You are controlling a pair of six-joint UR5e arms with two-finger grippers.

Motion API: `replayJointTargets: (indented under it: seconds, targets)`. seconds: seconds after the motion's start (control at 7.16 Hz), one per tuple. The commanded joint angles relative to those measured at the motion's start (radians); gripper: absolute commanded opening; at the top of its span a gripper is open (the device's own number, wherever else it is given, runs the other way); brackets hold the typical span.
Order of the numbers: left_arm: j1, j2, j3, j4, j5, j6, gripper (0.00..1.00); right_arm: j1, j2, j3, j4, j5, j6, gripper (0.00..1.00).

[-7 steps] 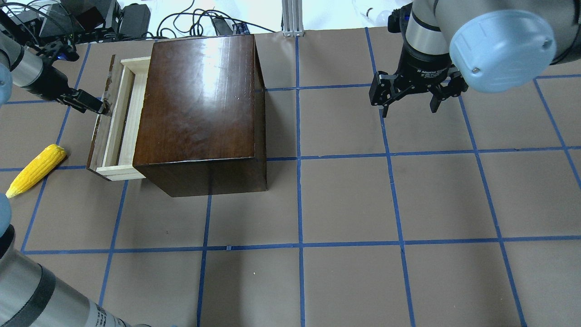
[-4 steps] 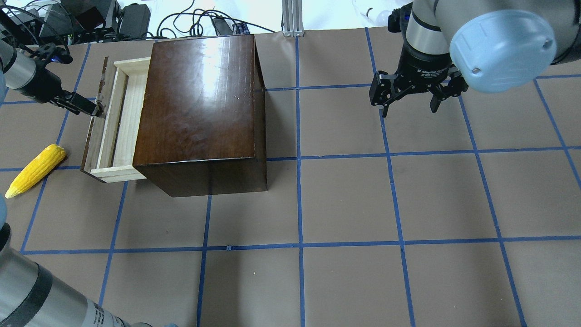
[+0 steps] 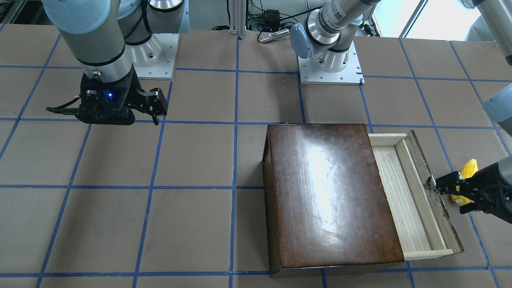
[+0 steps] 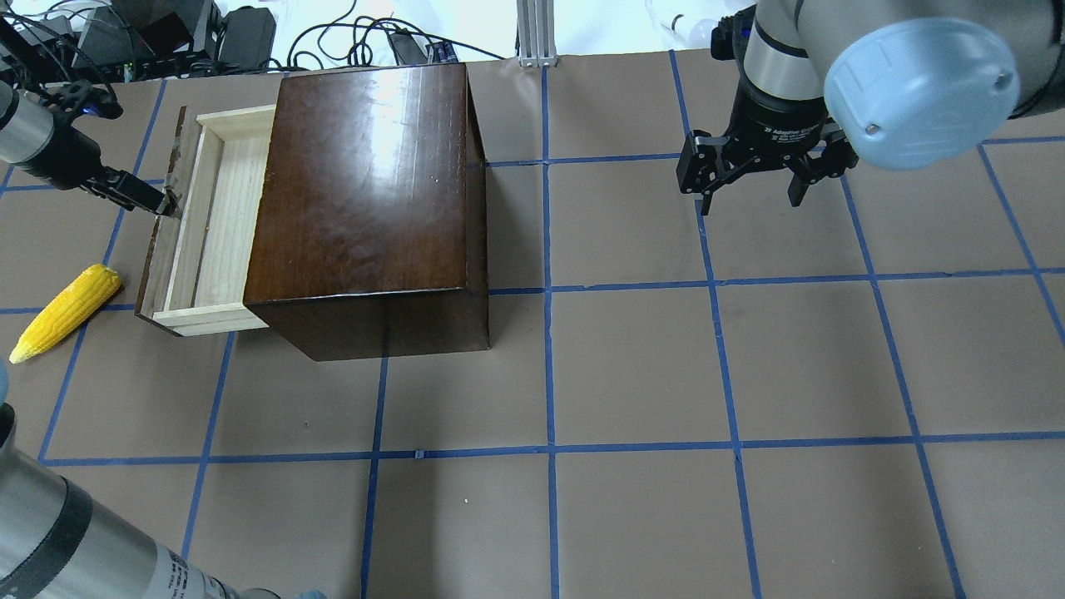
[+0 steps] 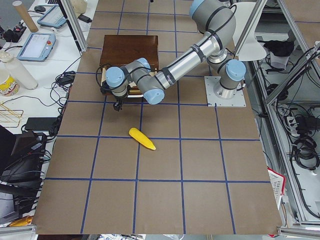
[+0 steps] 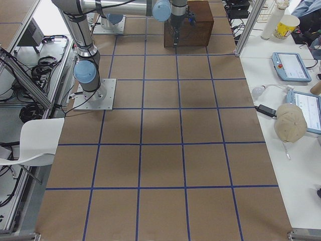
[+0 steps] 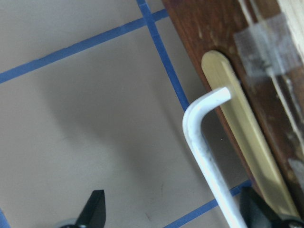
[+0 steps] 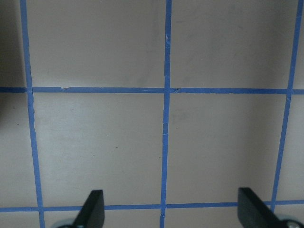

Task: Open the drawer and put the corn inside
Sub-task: 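Release the handle and move the left gripper over the yellow corn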

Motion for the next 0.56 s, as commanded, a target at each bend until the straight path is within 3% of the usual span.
replayJointTargets:
  seconds: [0.0, 0.28, 0.42]
  targets:
    - [0.003, 0.025, 0.004, -0.025, 0.002, -0.013, 1.00, 0.000, 0.001, 0.000, 0.000, 0.000, 0.000, 1.00]
    - [0.006, 0.062, 0.029, -0.082, 0.011, -0.049, 1.00, 0.000, -0.001, 0.000, 0.000, 0.000, 0.000, 1.00]
    - [0.020, 0.072, 0.071, -0.111, 0.066, -0.050, 1.00, 0.000, 0.001, 0.000, -0.001, 0.000, 0.000, 1.00]
